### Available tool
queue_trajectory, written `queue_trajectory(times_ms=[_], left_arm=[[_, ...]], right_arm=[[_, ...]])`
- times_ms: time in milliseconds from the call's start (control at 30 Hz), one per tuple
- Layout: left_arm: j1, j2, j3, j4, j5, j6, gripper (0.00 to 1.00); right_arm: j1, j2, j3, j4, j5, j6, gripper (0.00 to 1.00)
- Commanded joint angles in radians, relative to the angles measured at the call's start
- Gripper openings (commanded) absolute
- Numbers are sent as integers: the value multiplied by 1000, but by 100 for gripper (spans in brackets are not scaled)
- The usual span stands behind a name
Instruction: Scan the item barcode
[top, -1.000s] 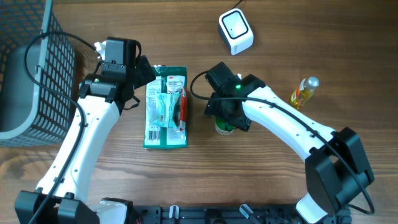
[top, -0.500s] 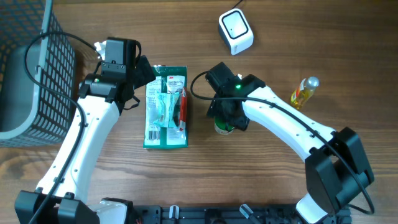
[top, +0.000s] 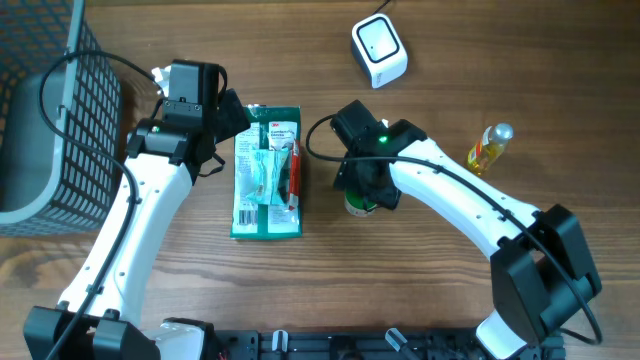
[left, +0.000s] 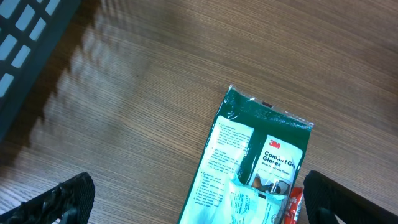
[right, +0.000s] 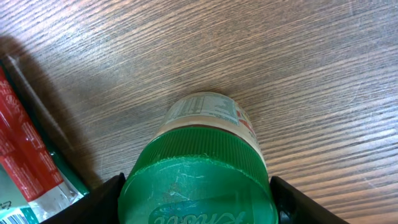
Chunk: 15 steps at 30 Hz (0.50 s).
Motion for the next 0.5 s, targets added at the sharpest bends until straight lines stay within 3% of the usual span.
queue_trajectory(times_ms=[0,233,367,467], left_arm=[[5,5,-3,3,2,15,100],[5,5,-3,3,2,16,100],[5,5,-3,3,2,15,100],[5,5,-3,3,2,16,100]], right_arm=[[4,16,-8,-2,5,-93,69],[4,16,-8,-2,5,-250,66],[4,16,-8,-33,5,-521,66],[4,16,-8,-58,5,-640,66]])
